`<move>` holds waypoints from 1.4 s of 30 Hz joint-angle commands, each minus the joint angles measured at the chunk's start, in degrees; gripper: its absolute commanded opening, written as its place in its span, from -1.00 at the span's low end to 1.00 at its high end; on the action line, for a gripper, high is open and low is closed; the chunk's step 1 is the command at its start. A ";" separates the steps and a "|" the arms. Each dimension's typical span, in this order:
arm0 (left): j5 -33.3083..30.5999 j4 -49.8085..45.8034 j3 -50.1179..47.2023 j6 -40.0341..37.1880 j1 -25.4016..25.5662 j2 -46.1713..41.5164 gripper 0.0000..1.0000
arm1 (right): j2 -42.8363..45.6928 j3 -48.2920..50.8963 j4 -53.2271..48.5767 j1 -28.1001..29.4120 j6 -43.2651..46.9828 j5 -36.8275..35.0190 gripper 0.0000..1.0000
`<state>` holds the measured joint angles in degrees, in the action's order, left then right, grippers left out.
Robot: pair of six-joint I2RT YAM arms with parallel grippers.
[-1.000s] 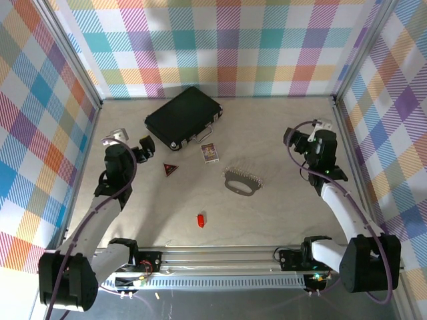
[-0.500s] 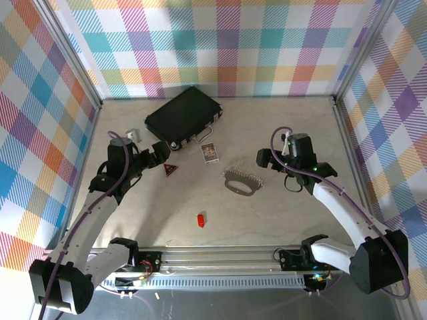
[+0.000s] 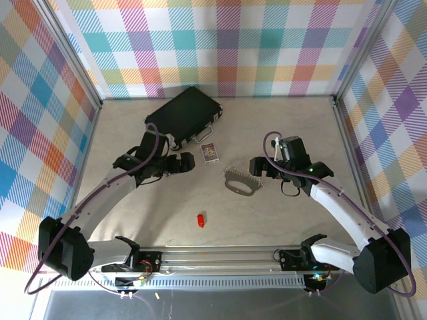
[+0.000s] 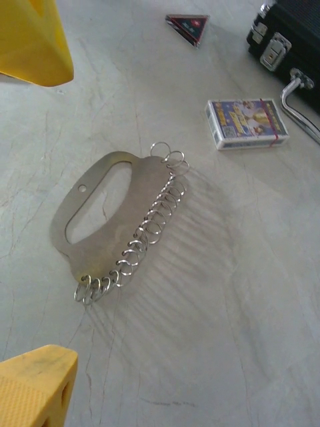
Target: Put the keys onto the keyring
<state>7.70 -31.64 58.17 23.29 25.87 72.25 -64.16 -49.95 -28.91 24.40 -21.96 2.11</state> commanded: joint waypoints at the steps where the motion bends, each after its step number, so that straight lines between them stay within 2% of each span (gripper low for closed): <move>1: 0.64 -1.87 4.94 -1.21 3.06 4.15 1.00 | -1.23 -2.62 -1.81 0.23 2.34 5.34 0.98; 11: 7.15 3.47 9.79 -3.55 7.75 18.20 0.82 | -2.37 -4.05 -5.78 0.21 2.80 8.48 0.98; 19: 14.55 9.91 12.06 -5.37 8.15 28.68 0.46 | -0.65 -3.35 -9.18 0.21 3.45 10.41 0.98; 25: 16.66 12.45 14.15 -6.94 8.06 34.36 0.34 | -0.44 -3.31 -9.77 0.21 3.42 10.22 0.98; 29: 17.17 14.63 15.05 -6.79 8.06 37.46 0.15 | -0.87 -3.31 -8.35 0.21 2.63 9.85 0.98; 42: 17.08 17.95 15.87 -8.47 7.87 41.71 -0.07 | -2.03 -4.97 -7.55 0.21 2.62 8.90 0.98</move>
<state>23.59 -15.57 73.08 15.81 34.00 113.10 -65.95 -53.04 -36.93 24.40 -19.22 11.18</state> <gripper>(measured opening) 0.471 0.990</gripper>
